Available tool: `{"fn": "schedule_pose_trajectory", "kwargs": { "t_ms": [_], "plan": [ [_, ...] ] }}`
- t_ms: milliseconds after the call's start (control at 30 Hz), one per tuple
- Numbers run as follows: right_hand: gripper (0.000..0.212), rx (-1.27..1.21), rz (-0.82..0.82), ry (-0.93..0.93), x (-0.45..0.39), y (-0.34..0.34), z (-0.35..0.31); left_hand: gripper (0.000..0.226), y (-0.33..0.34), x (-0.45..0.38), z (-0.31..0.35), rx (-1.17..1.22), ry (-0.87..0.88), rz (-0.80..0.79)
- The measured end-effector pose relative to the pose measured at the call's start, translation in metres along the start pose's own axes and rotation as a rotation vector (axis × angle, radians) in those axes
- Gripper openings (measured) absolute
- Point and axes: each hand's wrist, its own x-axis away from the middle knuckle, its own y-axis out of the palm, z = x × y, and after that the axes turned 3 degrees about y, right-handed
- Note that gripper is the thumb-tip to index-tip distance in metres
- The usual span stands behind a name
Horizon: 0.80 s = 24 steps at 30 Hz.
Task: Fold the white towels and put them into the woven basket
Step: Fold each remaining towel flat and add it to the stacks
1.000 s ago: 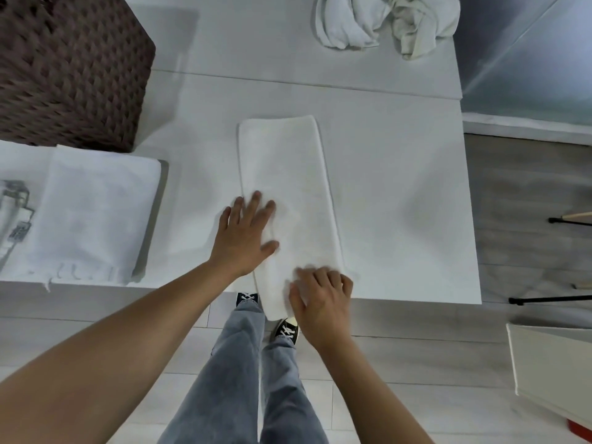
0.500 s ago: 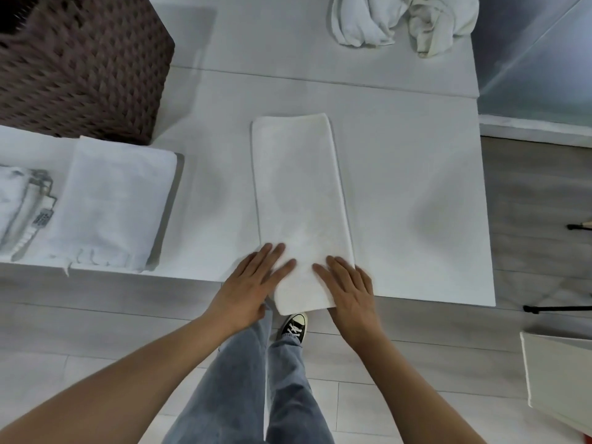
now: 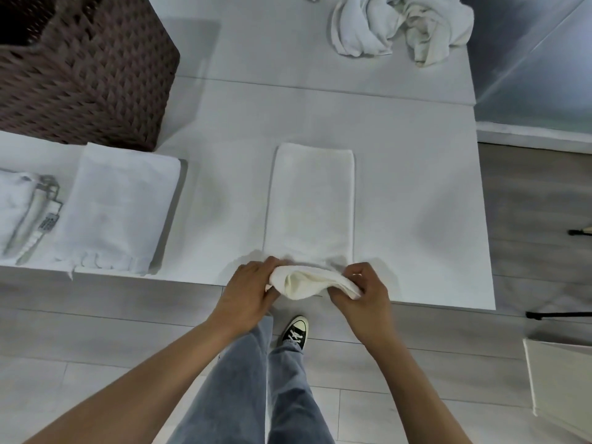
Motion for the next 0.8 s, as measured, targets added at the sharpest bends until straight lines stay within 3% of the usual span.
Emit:
{"fn": "schedule_pose_trajectory", "kwargs": {
  "t_ms": [100,200,267,367,467,600,667,733,800],
  "plan": [
    [0.028,-0.212,-0.033,0.030,0.003,-0.004,-0.006,0.057,-0.011,0.004,0.007,0.088,-0.051,-0.035],
    [0.034,-0.382,-0.146,0.058,0.009,-0.013,-0.016,0.039,-0.018,0.011,0.012,0.275,-0.221,-0.051],
    [0.040,-0.311,-0.279,0.078,0.010,-0.020,-0.021,0.040,-0.021,0.012,0.011,0.352,-0.324,-0.036],
    [0.028,-0.023,-0.346,0.065,0.007,-0.019,-0.021,0.059,-0.027,0.008,0.007,0.413,-0.414,-0.001],
    [0.015,0.030,-0.269,0.013,0.001,-0.012,-0.023,0.066,-0.037,-0.002,0.008,0.511,-0.463,0.044],
    [0.018,-0.029,-0.125,-0.077,-0.015,0.004,-0.032,0.046,-0.048,-0.026,0.013,0.687,-0.478,0.155],
    [0.020,-0.051,-0.078,-0.099,-0.027,0.011,-0.033,0.023,-0.051,-0.039,0.014,0.754,-0.484,0.174],
    [0.019,-0.081,-0.032,-0.094,-0.040,0.018,-0.031,0.010,-0.052,-0.049,0.011,0.732,-0.485,0.200],
    [0.010,-0.082,0.033,-0.049,-0.053,0.023,-0.029,0.014,-0.048,-0.056,0.004,0.604,-0.500,0.249]
  ]
}}
